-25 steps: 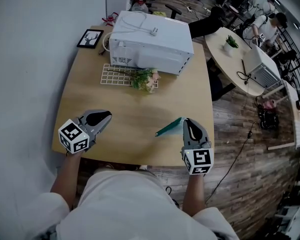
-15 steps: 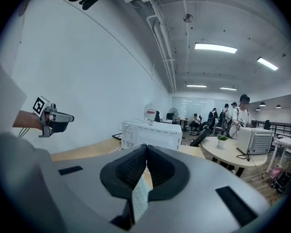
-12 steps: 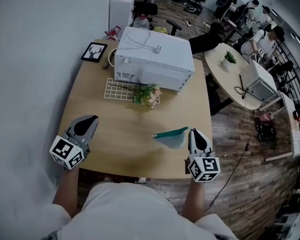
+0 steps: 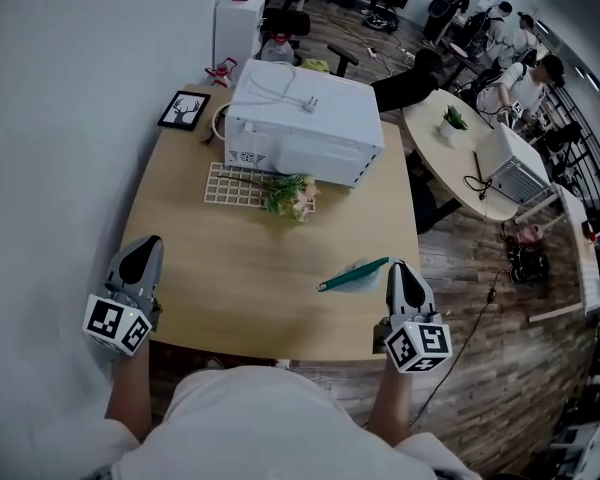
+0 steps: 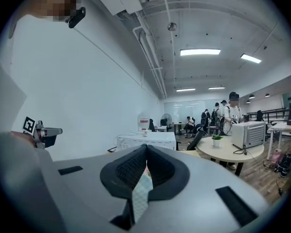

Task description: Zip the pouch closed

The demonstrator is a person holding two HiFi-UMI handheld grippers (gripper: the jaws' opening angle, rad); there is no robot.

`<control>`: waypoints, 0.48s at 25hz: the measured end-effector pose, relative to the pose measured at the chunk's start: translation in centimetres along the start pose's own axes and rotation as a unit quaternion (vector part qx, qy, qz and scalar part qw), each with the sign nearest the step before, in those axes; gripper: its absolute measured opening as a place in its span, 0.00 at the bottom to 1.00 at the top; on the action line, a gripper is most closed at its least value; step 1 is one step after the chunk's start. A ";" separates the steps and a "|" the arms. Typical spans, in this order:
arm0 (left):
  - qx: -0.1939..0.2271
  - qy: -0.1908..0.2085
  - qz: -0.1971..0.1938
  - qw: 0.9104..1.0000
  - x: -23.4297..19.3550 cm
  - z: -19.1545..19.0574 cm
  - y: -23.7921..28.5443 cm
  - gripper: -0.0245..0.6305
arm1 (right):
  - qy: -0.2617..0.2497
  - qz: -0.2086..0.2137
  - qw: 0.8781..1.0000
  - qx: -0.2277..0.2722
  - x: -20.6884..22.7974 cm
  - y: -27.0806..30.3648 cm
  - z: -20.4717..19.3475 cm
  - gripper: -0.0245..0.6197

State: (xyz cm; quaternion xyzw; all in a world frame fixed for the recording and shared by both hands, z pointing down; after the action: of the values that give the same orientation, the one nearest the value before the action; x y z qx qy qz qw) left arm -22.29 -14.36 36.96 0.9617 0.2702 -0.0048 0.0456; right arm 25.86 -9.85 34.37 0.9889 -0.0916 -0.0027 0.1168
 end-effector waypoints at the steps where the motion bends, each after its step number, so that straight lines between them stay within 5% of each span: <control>1: -0.001 -0.004 0.002 1.000 0.0 -0.2 -0.1 0.06 | 0.001 0.000 1.000 0.002 0.0 -0.1 0.1 0.05; 12: 0.005 -0.005 -0.002 1.000 0.5 0.2 0.4 0.06 | -0.006 0.002 1.000 0.012 -0.5 -0.2 1.9 0.05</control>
State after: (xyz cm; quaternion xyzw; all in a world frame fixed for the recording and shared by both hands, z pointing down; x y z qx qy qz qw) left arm -21.64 -14.49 36.80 0.9614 0.2718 -0.0108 0.0421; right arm 25.40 -10.00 32.43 0.9900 -0.0947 -0.0069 0.1042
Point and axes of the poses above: the fingertips, and each gripper's own axes: y forward along the fingers, x to its right, z out of its top, the point moved 8 cm from there along -y, backward along the fingers, and after that the axes turned 7 degrees about -x, right-handed, at the moved point
